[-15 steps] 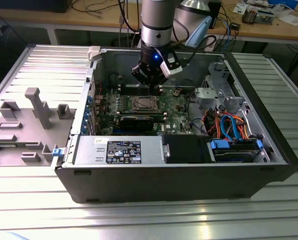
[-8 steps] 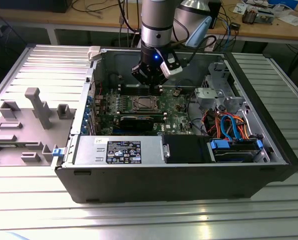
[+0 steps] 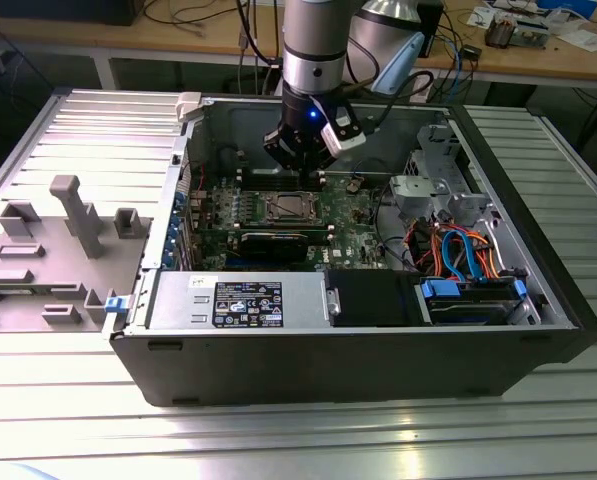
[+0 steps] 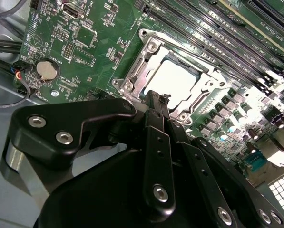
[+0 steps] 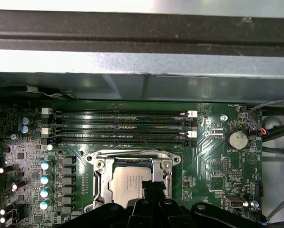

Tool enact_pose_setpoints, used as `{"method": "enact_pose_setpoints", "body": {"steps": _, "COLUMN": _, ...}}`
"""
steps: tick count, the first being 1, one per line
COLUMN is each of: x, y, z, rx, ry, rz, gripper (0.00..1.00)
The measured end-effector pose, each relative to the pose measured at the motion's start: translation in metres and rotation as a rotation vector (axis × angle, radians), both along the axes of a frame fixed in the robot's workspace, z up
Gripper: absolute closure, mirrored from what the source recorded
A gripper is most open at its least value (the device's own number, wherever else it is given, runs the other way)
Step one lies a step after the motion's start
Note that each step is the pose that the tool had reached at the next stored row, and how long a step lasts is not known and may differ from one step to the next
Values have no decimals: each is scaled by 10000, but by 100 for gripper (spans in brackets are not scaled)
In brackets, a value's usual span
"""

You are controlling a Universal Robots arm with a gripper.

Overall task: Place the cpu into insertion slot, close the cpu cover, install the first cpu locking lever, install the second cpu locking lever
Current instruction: 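Install the second cpu locking lever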

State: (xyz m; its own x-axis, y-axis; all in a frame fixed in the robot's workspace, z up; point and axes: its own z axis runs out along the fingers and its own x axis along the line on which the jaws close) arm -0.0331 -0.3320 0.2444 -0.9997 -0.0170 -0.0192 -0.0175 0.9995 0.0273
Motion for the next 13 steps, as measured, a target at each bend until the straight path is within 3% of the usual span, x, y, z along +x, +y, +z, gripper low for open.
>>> {"method": "enact_pose_setpoints", "body": {"steps": 13, "x": 0, "y": -11, "z": 10, "rx": 0, "ry": -1, "rz": 0, "gripper": 89}}
